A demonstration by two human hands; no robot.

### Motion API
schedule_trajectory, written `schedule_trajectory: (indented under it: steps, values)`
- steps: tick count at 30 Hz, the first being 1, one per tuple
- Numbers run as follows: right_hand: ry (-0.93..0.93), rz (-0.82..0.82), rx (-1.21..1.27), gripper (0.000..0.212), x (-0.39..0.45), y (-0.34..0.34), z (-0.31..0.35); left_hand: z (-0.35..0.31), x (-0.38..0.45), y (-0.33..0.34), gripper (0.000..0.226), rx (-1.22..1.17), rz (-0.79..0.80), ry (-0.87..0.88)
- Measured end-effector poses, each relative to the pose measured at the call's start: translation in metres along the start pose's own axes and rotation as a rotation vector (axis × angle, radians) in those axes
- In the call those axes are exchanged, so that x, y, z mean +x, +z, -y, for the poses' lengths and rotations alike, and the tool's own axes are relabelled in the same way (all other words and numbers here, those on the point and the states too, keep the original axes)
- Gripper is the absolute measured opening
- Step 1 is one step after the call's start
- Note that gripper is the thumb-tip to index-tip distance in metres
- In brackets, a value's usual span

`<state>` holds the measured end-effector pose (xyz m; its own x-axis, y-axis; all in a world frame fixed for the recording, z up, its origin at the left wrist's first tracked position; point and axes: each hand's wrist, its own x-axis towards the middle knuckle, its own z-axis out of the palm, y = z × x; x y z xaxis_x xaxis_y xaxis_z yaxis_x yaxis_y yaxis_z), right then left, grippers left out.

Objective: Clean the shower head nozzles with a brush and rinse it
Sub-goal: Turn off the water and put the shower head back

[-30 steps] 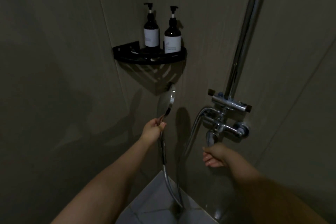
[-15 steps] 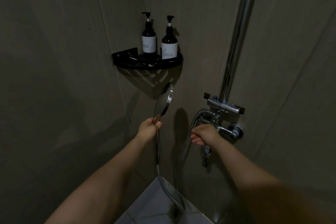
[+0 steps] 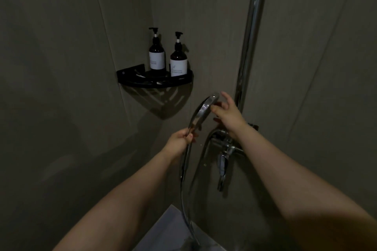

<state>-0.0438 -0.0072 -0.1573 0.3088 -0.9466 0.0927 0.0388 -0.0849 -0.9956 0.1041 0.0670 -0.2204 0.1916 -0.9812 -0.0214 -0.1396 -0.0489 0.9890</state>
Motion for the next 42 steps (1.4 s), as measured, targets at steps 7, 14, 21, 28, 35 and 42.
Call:
schedule_trajectory:
  steps: [7,14,21,28,35,42]
  values:
    - [-0.099,0.012,-0.076,0.052,-0.007,-0.032,0.016,-0.014,-0.007,0.028,0.024,-0.077,0.136,-0.037]
    - [-0.15,-0.04,-0.276,0.034,-0.031,-0.072,0.032,-0.016,0.0,0.072,0.033,-0.142,0.204,-0.107]
    - [-0.206,-0.219,-0.548,0.036,-0.05,-0.113,0.052,-0.031,0.006,0.132,0.029,-0.062,0.272,-0.056]
    - [-0.259,-0.407,-0.748,0.039,-0.066,-0.136,0.067,-0.055,0.014,0.173,0.03,-0.026,0.17,-0.028]
    - [-0.31,-0.564,-0.832,0.039,-0.061,-0.134,0.087,-0.085,0.036,0.183,0.029,-0.086,0.145,0.015]
    - [-0.311,-0.607,-0.857,0.037,-0.041,-0.132,0.098,-0.099,0.059,0.174,0.03,-0.083,0.162,0.118]
